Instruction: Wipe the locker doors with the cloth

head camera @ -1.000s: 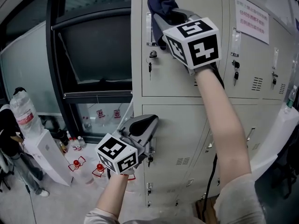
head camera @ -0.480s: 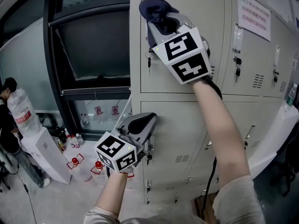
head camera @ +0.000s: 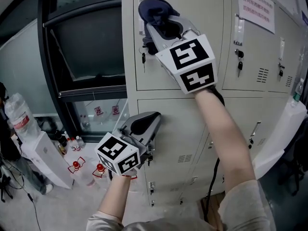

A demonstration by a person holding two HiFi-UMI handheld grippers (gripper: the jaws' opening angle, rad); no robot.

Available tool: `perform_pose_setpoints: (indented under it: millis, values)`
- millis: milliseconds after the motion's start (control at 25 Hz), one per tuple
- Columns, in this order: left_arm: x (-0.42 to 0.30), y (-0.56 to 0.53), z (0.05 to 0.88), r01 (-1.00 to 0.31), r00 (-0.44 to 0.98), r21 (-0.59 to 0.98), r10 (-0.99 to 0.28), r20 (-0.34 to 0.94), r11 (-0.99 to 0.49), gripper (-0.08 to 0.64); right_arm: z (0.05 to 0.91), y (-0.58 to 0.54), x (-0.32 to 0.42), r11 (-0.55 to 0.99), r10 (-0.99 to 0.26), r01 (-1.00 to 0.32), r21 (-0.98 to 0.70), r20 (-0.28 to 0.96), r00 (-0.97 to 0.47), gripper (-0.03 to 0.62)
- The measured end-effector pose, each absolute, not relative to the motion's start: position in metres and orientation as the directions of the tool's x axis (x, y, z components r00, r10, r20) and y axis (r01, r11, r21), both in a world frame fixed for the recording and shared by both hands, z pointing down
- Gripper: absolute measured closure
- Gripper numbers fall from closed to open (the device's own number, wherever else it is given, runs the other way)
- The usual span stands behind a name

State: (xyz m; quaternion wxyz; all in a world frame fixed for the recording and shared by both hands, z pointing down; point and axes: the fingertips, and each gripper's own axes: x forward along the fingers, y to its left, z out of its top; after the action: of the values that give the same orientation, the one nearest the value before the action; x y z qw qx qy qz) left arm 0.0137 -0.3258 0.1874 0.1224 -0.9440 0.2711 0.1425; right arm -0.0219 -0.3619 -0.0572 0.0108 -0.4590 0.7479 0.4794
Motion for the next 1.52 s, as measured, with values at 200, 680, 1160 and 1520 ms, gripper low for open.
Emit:
perform_pose_setpoints:
  millis: [200, 680, 1160, 1520]
  values:
    - [0.013, -0.327, 0.19, -0.553, 0.809, -0.15, -0.485, -0.332, -0.82, 0.561, -0.051, -0.364, 0.0, 0.098, -0.682, -0.71, 0.697, -0.473, -0.558, 0.535]
    - [0.012, -0.323, 0.195, -0.56, 0.804, -0.139, -0.496, -0.327, -0.817, 0.561, -0.033, -0.367, 0.117, 0.044, -0.731, -0.806, 0.59, -0.531, -0.429, 0.535]
    - [0.012, -0.315, 0.196, -0.558, 0.81, -0.15, -0.496, -0.312, -0.816, 0.561, -0.024, -0.368, 0.191, -0.036, -0.775, -0.849, 0.527, -0.551, -0.31, 0.534]
    - [0.004, -0.315, 0.201, -0.564, 0.805, -0.134, -0.505, -0.312, -0.815, 0.561, 0.006, -0.355, 0.114, 0.075, -0.747, -0.828, 0.555, -0.519, -0.416, 0.531]
